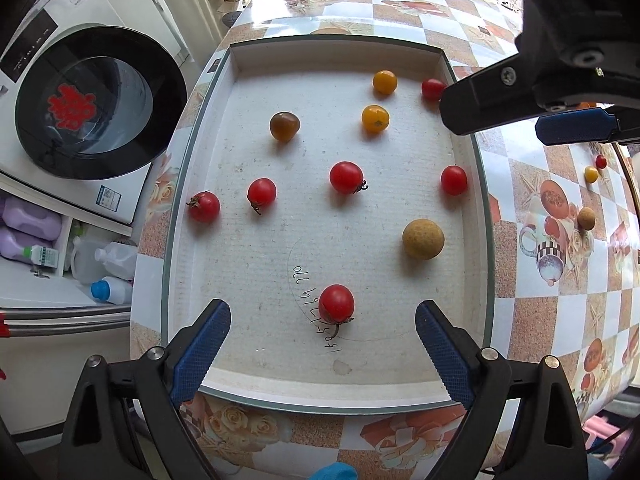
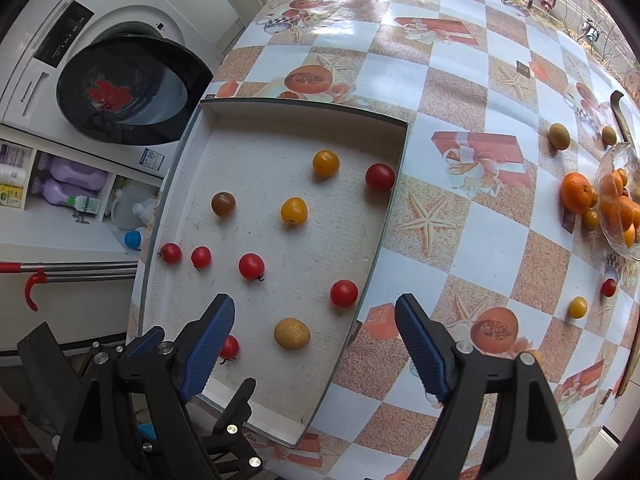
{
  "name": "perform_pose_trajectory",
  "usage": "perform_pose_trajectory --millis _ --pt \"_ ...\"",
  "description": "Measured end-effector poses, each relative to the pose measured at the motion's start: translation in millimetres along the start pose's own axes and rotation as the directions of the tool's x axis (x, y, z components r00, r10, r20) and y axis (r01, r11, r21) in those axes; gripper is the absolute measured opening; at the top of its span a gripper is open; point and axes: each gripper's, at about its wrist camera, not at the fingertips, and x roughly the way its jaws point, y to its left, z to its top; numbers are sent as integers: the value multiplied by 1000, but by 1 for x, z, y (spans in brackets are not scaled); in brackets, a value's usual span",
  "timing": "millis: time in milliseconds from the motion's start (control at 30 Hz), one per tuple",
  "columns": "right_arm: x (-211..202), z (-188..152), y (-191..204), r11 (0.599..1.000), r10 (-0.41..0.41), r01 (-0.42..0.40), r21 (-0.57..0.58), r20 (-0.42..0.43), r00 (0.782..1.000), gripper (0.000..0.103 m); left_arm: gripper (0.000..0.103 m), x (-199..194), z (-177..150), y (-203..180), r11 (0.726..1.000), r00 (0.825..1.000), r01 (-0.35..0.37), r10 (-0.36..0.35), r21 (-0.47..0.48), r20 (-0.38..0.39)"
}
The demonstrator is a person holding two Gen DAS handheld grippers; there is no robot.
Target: Organize fruits
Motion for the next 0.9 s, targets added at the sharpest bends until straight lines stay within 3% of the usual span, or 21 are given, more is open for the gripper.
perform_pose_trajectory --millis 133,467,500,667,900 --pt "-14 -9 -7 999 -34 33 19 33 999 103 94 -13 -4 0 1000 1000 14 -14 9 17" --pt "-43 -35 -2 990 -134 135 -50 19 991 103 95 -34 -6 19 997 999 33 -34 -66 -13" --pt "-46 -38 0 988 -139 140 -61 21 990 103 103 -34 -7 21 997 999 30 -32 -71 -24" --pt "-58 -49 12 980 -160 163 -116 37 986 103 103 -43 -8 27 996 998 34 -38 -81 -52" --pt "-70 -58 21 975 -164 168 -144 44 986 103 103 -64 -10 23 998 1000 9 -10 -63 -19"
